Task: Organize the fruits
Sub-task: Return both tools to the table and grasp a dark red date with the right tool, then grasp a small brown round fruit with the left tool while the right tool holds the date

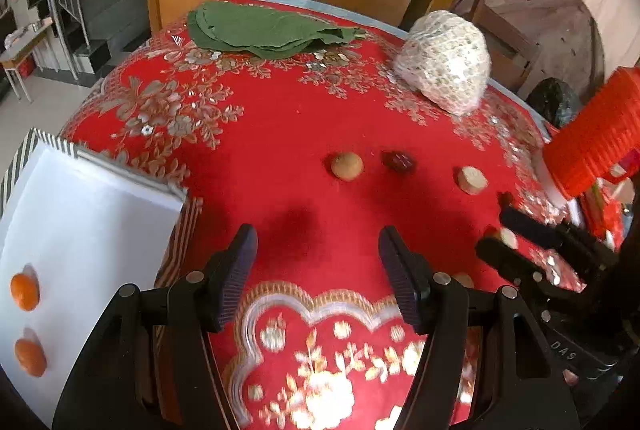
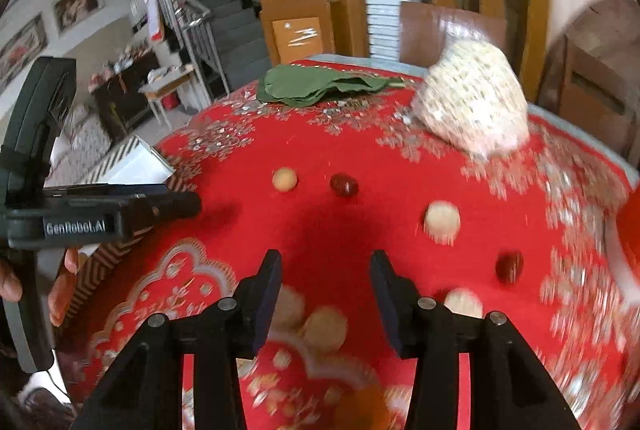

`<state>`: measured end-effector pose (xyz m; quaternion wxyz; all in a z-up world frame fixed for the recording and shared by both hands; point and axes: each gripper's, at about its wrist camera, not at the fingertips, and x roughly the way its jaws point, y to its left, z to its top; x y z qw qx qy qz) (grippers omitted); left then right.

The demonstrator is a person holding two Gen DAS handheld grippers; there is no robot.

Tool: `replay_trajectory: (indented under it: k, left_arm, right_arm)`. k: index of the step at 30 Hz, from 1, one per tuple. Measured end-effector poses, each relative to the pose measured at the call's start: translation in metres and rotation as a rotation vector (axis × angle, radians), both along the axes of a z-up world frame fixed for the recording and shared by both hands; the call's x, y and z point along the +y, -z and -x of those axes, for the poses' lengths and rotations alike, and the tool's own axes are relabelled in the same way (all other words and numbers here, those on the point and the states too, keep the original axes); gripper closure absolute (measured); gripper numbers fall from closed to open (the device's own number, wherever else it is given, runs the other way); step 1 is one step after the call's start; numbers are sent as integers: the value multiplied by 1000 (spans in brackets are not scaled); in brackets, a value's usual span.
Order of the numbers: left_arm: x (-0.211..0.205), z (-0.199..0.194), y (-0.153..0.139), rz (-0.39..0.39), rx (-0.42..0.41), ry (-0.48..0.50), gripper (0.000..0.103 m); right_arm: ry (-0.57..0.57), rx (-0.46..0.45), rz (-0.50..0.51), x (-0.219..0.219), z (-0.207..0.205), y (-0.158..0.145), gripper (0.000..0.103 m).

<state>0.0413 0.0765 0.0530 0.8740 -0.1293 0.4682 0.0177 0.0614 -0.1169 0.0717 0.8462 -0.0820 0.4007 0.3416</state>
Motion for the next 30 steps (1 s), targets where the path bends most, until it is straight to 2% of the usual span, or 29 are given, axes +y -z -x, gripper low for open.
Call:
replay_trajectory:
  k: [6, 15, 17, 19, 23, 30]
  left_arm:
    - [-1, -28, 9, -13, 14, -32, 40]
    - [-8, -55, 22, -76, 53, -48, 40]
    - [-4, -59, 25, -81, 63, -59, 40]
    - [-2, -62, 27, -82, 71, -67, 40]
    - [-2, -67, 28, -71, 75, -72, 40]
    - [-20, -78, 30, -41, 74, -29, 40]
  right_arm:
    - [-82, 9, 101, 35, -44, 11, 59]
    - [-177, 59, 105, 58, -88, 43, 60]
    - [-213, 53, 104, 65, -91, 47, 60]
    - [-235, 49, 148, 73, -92, 55, 67]
    - [-228, 67, 136, 67, -95, 55, 81]
    - [-224, 99, 157, 43, -77, 54, 82]
